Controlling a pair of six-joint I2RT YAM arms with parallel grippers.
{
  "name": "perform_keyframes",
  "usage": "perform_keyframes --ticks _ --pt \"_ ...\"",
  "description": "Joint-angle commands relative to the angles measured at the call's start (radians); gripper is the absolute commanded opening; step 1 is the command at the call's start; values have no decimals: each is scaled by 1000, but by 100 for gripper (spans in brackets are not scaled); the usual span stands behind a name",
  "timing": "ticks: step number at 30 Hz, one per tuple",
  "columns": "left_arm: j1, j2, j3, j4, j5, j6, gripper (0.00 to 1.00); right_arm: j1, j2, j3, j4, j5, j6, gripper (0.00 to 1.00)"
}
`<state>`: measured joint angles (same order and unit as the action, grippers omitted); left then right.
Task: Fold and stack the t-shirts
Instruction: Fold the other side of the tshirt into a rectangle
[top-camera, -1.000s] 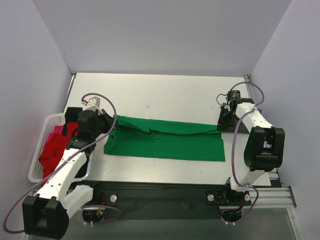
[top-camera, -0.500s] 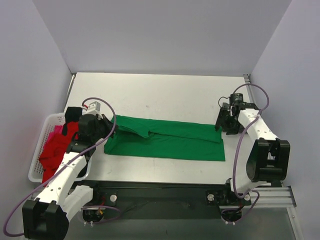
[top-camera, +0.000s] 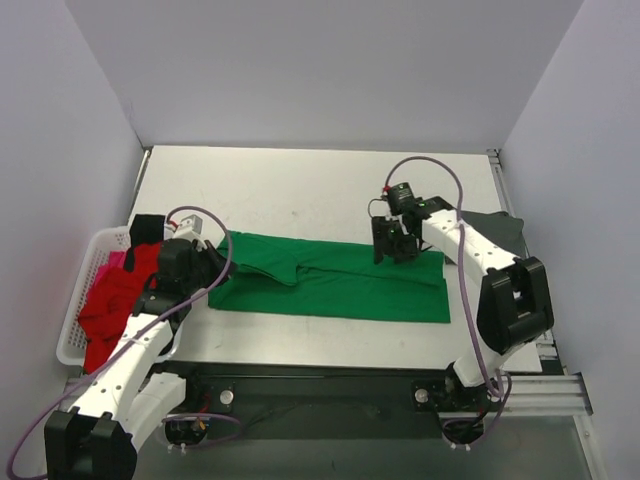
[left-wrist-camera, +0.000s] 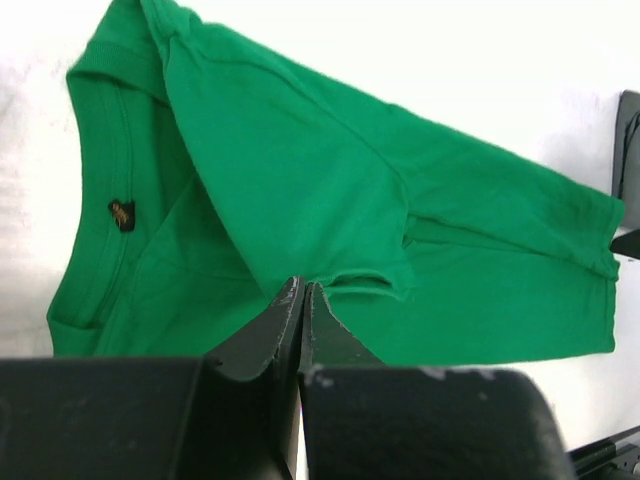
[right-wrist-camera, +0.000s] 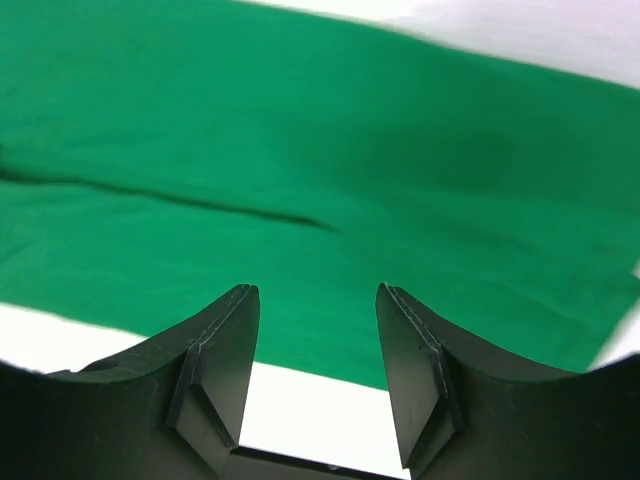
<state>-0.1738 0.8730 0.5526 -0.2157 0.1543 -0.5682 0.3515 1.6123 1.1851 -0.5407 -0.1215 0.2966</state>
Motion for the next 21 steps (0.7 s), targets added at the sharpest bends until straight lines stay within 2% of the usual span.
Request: perform_keyframes --ticks 1,6,16,21 --pt "5 -42 -29 -47 21 10 0 87 47 71 -30 -44 22 50" --pt "5 -49 -63 -94 33 7 0 208 126 126 -31 -92 42 50" --pt "5 -9 -91 -116 57 8 0 328 264 240 -13 -228 102 50" --pt "5 21 -91 -131 54 4 0 377 317 271 38 -312 144 47"
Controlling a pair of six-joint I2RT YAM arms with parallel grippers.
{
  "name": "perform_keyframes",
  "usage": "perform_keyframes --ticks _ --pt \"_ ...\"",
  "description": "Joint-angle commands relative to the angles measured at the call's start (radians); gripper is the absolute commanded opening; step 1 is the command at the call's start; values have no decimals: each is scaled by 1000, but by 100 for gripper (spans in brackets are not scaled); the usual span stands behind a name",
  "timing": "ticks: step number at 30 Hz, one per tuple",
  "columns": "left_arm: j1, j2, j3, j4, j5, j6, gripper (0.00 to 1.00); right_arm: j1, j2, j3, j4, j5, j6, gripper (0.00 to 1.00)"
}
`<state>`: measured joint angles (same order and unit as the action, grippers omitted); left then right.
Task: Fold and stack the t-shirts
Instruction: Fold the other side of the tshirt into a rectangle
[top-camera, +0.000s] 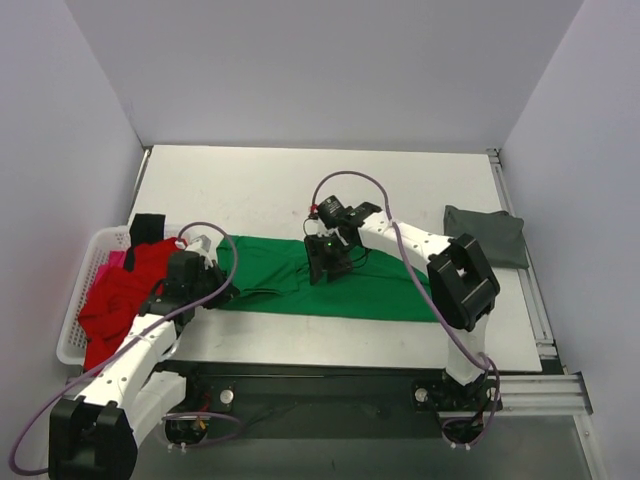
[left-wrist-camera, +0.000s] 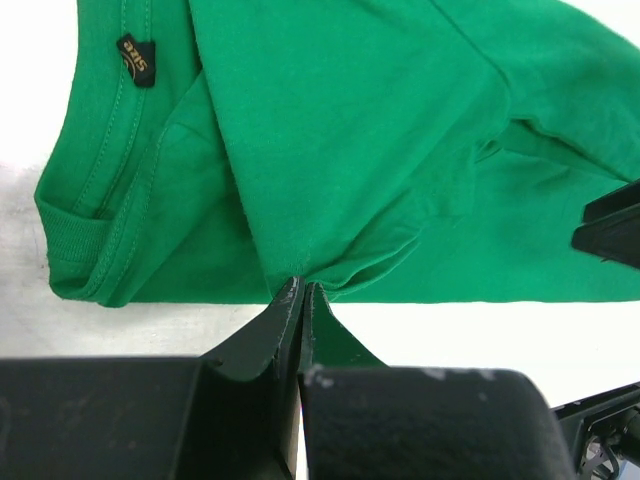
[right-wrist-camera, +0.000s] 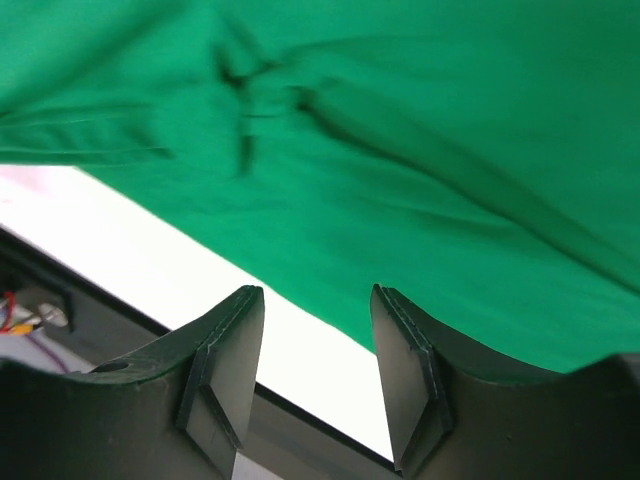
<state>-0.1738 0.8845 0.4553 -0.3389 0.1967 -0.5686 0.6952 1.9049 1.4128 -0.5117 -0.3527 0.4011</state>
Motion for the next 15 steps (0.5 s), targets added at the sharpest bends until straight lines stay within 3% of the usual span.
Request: perform_keyframes --ticks 1,15 --pt "5 16 8 -5 15 4 0 41 43 48 22 -89 47 46" --pt "5 33 6 -3 12 10 0 102 181 138 71 -58 58 39"
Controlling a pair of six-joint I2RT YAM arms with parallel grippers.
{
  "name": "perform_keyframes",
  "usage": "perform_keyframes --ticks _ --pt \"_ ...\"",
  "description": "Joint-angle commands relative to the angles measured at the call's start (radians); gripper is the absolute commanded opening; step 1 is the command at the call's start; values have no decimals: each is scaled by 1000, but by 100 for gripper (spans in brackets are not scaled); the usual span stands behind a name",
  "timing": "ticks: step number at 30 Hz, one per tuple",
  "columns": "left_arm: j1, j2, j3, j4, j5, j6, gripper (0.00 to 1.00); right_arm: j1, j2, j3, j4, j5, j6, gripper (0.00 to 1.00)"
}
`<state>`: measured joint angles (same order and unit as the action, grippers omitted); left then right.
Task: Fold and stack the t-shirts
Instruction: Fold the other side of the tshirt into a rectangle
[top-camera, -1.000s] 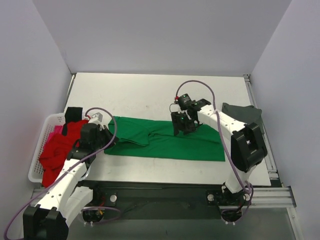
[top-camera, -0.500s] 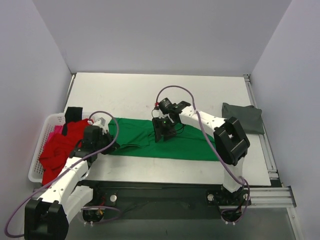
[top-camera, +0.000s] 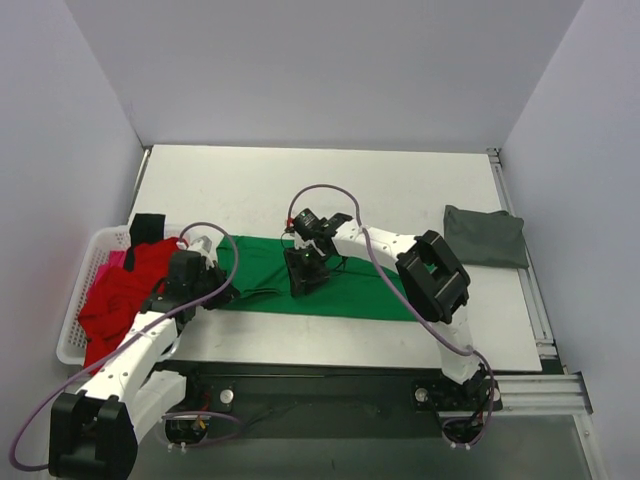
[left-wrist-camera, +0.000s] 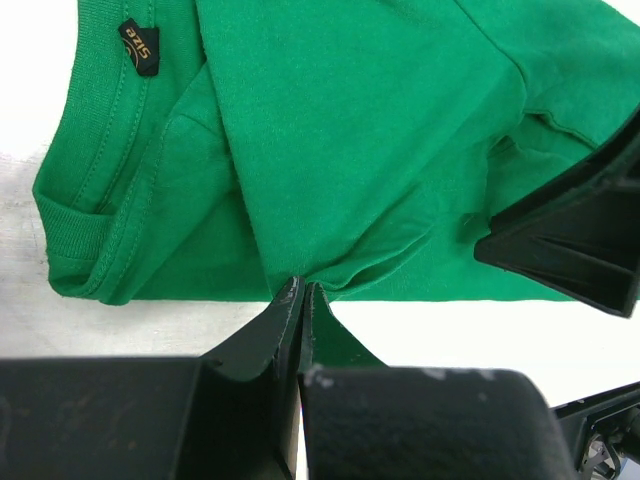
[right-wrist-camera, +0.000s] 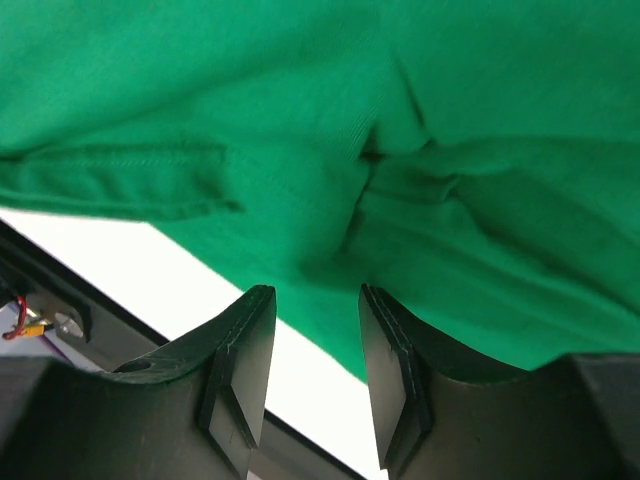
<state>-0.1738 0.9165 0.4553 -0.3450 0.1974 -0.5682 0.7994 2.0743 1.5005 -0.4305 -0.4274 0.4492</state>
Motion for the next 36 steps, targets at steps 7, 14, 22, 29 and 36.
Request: perform_keyframes --ticks 7,14,22,29,36 --pt "3 -1 6 3 8 13 0 -2 64 110 -7 19 8 37" --pt "4 2 5 6 10 14 0 0 82 118 -10 15 8 31" --pt "3 12 3 8 -1 14 0 -6 67 98 -22 16 2 1" --pt "2 33 9 -8 -19 14 0 -35 33 98 -43 -2 3 0" --pt "-6 53 16 -17 -29 16 0 -57 26 106 -76 -39 -1 0"
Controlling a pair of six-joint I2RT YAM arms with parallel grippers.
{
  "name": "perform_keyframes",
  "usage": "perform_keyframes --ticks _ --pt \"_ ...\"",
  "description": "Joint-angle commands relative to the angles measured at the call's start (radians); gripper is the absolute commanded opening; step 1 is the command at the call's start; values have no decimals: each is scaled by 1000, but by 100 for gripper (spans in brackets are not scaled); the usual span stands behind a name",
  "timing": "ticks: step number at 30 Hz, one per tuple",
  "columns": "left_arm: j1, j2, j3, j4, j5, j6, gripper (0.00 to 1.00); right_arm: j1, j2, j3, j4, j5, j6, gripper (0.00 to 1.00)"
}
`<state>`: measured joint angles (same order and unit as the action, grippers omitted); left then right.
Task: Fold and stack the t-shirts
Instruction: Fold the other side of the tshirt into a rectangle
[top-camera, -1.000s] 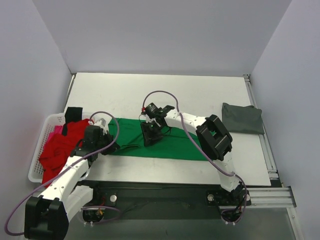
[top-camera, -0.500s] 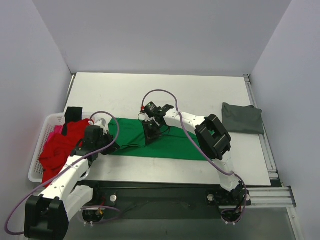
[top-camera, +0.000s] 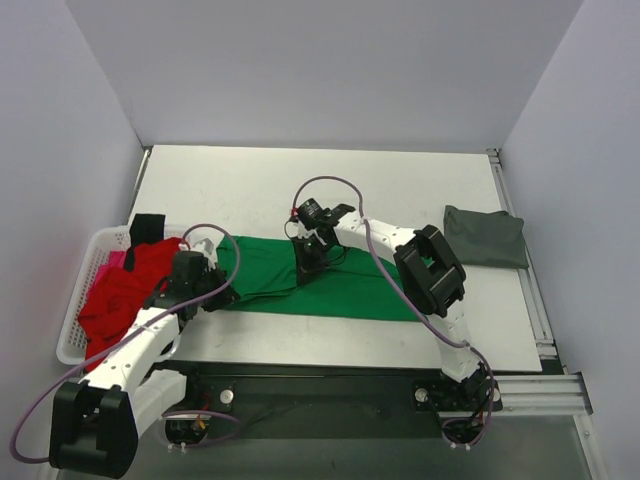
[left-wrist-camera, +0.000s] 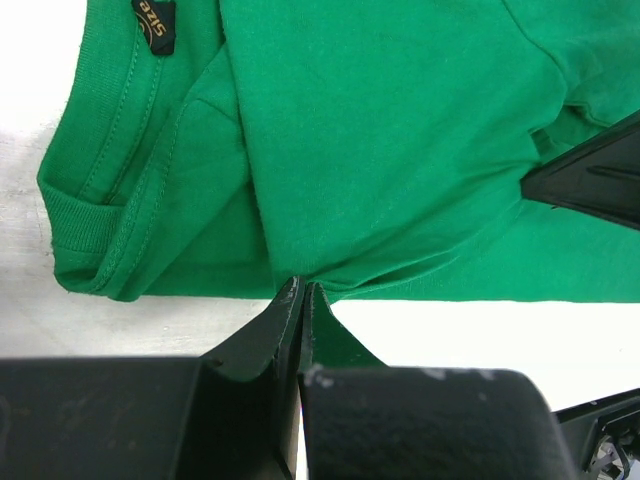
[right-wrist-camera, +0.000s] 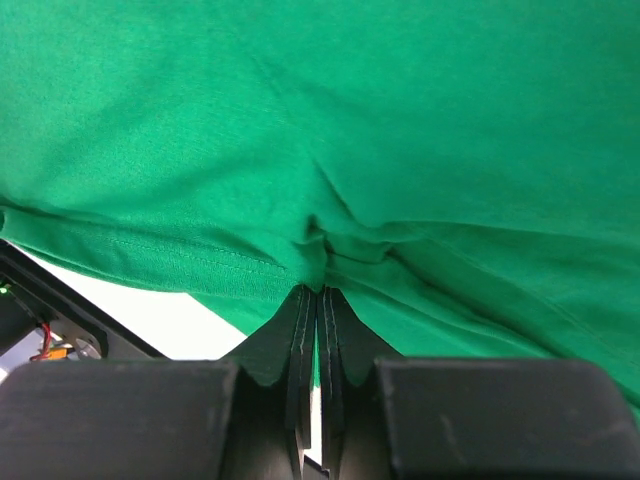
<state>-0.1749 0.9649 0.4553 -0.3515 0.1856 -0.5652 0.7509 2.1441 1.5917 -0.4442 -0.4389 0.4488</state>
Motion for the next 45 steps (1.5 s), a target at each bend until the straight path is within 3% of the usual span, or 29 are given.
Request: perform_keyframes --ticks 1,6,7,8,9,11,13,15,25,38,45 --pt "-6 6 16 -10 -18 13 0 -10 -46 14 -65 -29 -4 0" --pt "-11 26 22 -17 -11 14 0 -12 -46 13 -83 -35 -13 0" --pt "-12 28 26 -17 -6 16 9 -12 -43 17 -85 -43 -16 0" --pt "-12 28 32 -18 3 14 16 -12 -41 19 -88 -44 -18 3" --pt "-12 26 43 -33 5 17 22 -12 -39 25 -96 -47 -16 14" --pt "-12 20 89 -50 9 16 37 -12 -39 31 -100 -50 -21 25" --pt "-12 15 126 -57 15 7 43 -12 -50 36 -105 -49 -21 36" --pt "-12 20 180 -41 21 -16 48 -18 -68 39 -110 -47 -22 40" --pt "-8 208 384 6 -100 5 49 -105 -223 -59 -111 2 -4 47" --pt "44 633 675 34 -244 102 52 -395 -386 -312 -87 124 -38 47" --pt "107 736 749 31 -233 108 52 -548 -403 -429 -41 149 -55 47"
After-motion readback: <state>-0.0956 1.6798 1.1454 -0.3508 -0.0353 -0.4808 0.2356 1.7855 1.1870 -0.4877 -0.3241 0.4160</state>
